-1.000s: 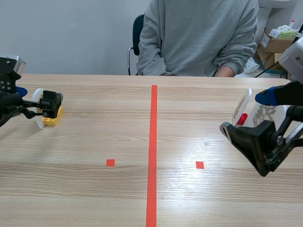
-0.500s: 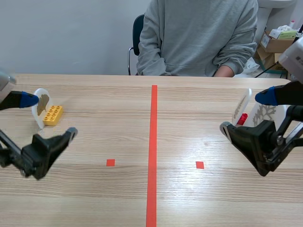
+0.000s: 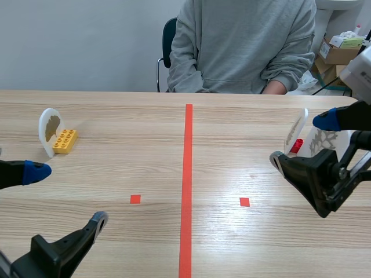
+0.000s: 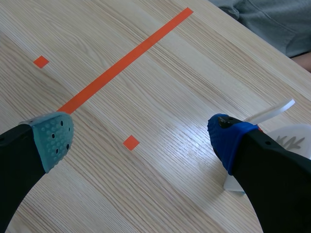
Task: Do the leaf sorting experiment
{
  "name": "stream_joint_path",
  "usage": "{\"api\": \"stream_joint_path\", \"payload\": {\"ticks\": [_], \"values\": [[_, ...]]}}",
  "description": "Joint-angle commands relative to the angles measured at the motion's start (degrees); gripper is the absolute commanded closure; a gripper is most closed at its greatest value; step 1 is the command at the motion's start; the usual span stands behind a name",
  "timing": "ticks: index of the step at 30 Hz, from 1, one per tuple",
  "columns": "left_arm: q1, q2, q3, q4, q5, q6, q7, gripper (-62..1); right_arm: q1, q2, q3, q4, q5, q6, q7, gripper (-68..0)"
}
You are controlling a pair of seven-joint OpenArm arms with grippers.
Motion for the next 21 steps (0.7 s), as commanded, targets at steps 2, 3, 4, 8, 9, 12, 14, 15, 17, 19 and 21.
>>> {"api": "stream_joint_path", "payload": {"ticks": [2, 3, 4, 8, 9, 12, 14, 15, 17, 19, 21], "values": [[0.76, 0.28, -0.74, 3.19, -0.17, 0.00, -0.98, -62.3, 0.63, 0.33, 0.04, 0.00, 0.63, -0.20, 0.22, -56.4], [0.87, 0.28, -0.74, 3.72, -0.17, 0.00, -0.79, -62.3, 0.63, 0.33, 0.04, 0.00, 0.63, -0.20, 0.20, -56.4], [0.87, 0.28, -0.74, 3.96, -0.20, 0.00, -0.35, -62.3, 0.63, 0.33, 0.04, 0.00, 0.63, -0.20, 0.20, -56.4], [0.68, 0.26, -1.11, 3.98, -0.17, 0.04, 0.28, -62.3, 0.66, 0.33, 0.04, 0.00, 0.63, -0.20, -0.20, -56.4], [0.68, 0.24, -1.36, 3.98, -0.17, 0.24, 0.28, -62.3, 0.66, 0.33, 0.04, 0.00, 0.66, -0.20, -0.17, -56.4], [0.68, 0.24, -2.10, 3.98, -0.09, 0.46, 0.33, -62.3, 0.66, 0.33, 0.04, 0.00, 0.66, -0.20, -0.15, -56.4], [0.68, 0.24, -2.29, 3.98, 0.31, 0.46, 0.33, -62.3, 0.66, 0.33, 0.04, 0.00, 0.66, -0.20, -0.15, -56.4], [0.68, 0.24, -2.29, 3.98, 0.31, 0.46, 0.33, -62.3, 0.66, 0.33, 0.04, 0.00, 0.63, -0.20, -0.17, -56.4], [0.66, 0.24, -2.29, 3.98, 0.46, 0.46, 0.33, -62.3, 0.66, 0.33, 0.04, 0.00, 0.63, -0.20, -0.17, -56.4], [0.61, 0.24, -2.29, 3.98, 0.46, 0.46, 0.33, -62.3, 0.66, 0.33, 0.04, 0.00, 0.63, -0.20, -0.15, -56.4], [0.52, 0.24, -2.29, 3.98, 0.46, 0.46, 0.33, -62.3, 0.66, 0.33, 0.04, 0.00, 0.66, -0.20, -0.15, -56.4]]}}
